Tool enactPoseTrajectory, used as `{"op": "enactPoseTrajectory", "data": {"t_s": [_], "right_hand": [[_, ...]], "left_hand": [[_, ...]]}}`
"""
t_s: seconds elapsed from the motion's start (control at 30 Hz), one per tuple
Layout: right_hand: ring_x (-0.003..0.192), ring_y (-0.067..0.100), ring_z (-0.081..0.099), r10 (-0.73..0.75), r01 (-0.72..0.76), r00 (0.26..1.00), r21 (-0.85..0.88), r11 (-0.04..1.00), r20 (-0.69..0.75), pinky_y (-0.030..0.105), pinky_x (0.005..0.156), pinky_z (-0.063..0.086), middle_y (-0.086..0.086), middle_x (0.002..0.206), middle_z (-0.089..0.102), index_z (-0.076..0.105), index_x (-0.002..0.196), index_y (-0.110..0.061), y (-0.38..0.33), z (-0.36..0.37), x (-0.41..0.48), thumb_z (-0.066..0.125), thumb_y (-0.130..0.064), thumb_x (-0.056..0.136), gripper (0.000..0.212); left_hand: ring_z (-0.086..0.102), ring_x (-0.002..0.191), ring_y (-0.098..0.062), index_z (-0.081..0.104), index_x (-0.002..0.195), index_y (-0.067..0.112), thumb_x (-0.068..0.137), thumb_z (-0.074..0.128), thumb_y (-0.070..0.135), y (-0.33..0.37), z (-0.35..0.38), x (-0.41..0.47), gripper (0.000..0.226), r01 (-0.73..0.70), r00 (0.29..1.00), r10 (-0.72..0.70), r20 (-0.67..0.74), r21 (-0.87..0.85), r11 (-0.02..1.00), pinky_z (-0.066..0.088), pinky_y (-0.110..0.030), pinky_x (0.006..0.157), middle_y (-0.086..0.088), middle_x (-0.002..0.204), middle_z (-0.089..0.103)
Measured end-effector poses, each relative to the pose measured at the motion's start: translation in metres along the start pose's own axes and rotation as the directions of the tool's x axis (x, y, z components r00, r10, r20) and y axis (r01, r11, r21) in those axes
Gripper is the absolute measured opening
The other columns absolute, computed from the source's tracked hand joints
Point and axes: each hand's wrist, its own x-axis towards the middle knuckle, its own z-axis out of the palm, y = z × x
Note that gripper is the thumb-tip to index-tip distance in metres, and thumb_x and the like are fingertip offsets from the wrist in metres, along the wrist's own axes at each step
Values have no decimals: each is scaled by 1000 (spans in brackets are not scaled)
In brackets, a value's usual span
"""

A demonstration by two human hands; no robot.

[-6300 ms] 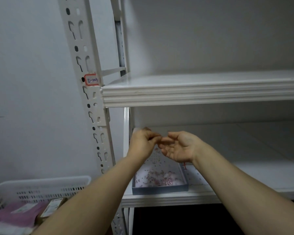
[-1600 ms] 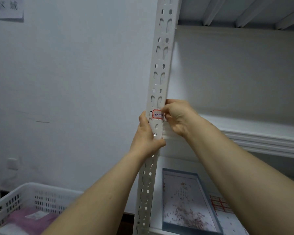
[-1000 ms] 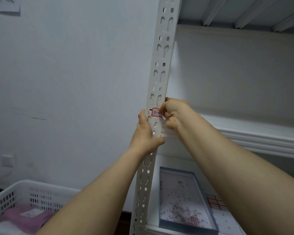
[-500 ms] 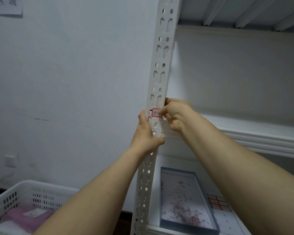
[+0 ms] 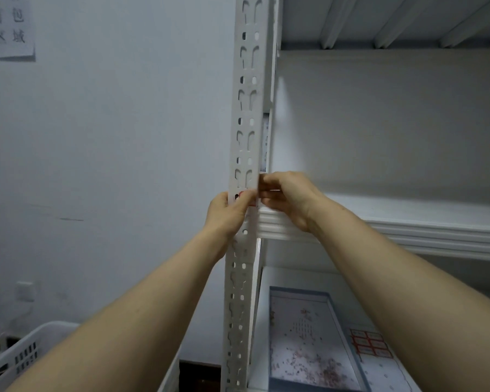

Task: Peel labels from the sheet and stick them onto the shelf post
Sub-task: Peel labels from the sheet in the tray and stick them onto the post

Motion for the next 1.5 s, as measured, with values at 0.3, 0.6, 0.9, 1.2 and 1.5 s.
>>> {"op": "enactPoseTrajectory", "data": {"t_s": [0.3, 0.6, 0.9, 1.2, 1.5], "right_hand": [[68, 12, 59, -76, 78, 997, -136, 988, 19, 22, 74, 48, 11, 83, 66, 65, 99, 12, 7, 0, 4, 47, -3, 83, 28], [68, 16, 41, -82, 79, 997, -248, 966, -3, 29, 73, 40, 3, 65, 48, 64, 86, 10, 8, 3, 10, 48, -7, 75, 26], [69, 16, 43, -95, 97, 995, -229, 969, 17, 30, 74, 40, -4, 56, 47, 62, 71, -15, 9, 4, 9, 50, -9, 73, 13], [70, 18, 42, -131, 133, 991, -209, 969, 24, 30, 73, 40, 0, 56, 44, 48, 45, -17, 12, 3, 9, 50, -5, 74, 31], [67, 17, 44, -129, 127, 992, -240, 962, 8, 28, 73, 42, -7, 46, 45, 47, 42, -16, 10, 3, 7, 50, -3, 73, 34]], "left_hand": [[46, 41, 6, 58, 75, 9, 93, 51, 22, 1, 5, -3, 23, -78, 997, 78, 2, 49, 996, 35, -5, 39, 1, 60, 54], [40, 57, -10, 52, 76, 9, 94, 45, 22, 0, 6, 0, 24, -109, 994, 108, 19, 71, 992, 36, -14, 46, -1, 62, 43], [45, 44, 1, 56, 66, 16, 92, 50, 26, 1, 4, -5, 28, -88, 995, 85, 56, 55, 995, 35, -14, 42, 11, 50, 49], [25, 53, -13, 38, 67, 11, 90, 48, 23, -6, 9, 5, 27, -134, 989, 142, -41, 156, 979, 23, -11, 32, -3, 61, 26], [25, 51, -11, 35, 88, 9, 92, 48, 32, -12, 7, 10, 27, -148, 987, 159, -29, 233, 961, 22, -9, 31, 2, 64, 25]]}}
